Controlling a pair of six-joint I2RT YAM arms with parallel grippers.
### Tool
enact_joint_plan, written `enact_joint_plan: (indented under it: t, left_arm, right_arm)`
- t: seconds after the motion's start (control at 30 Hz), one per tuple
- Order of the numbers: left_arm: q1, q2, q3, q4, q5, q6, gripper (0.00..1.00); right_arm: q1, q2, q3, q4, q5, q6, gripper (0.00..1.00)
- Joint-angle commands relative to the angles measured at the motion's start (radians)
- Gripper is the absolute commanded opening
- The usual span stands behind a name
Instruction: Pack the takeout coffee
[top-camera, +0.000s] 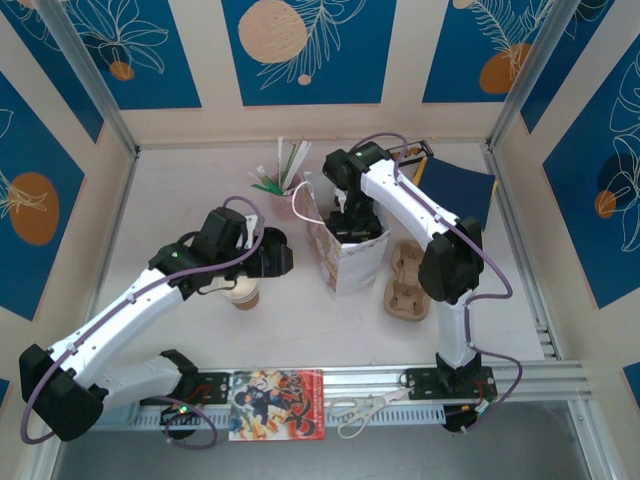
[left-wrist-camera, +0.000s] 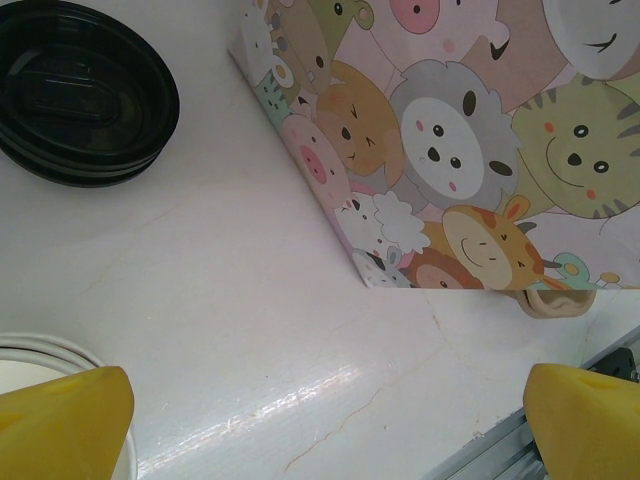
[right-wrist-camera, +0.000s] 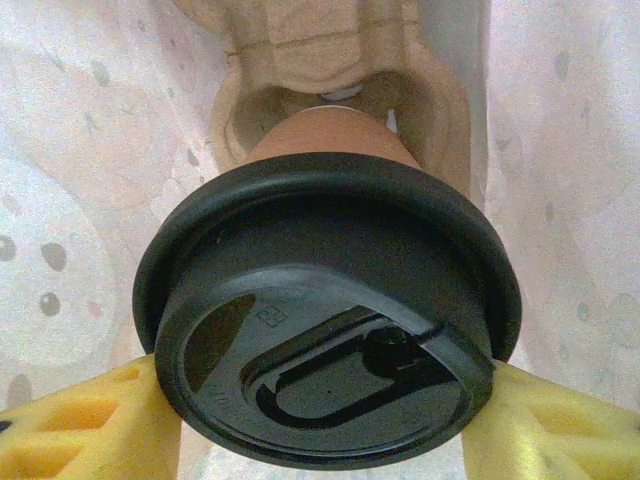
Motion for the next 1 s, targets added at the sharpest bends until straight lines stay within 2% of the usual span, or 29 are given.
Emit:
enact_joint_plan:
  t: [0.0, 0.97]
  left_arm:
    - [0.010, -0.011, -0.007, 0.008, 0.019, 0.006, 1.00]
    - [0.010, -0.025, -0.019, 0.007, 0.018, -0.005, 1.00]
  right_arm:
    - [0.004, -0.057, -0.010, -0.012, -0.020, 0.009, 0.64]
    - [-0.005, -0.065, -0.020, -0.009, -0.015, 0.003, 0.64]
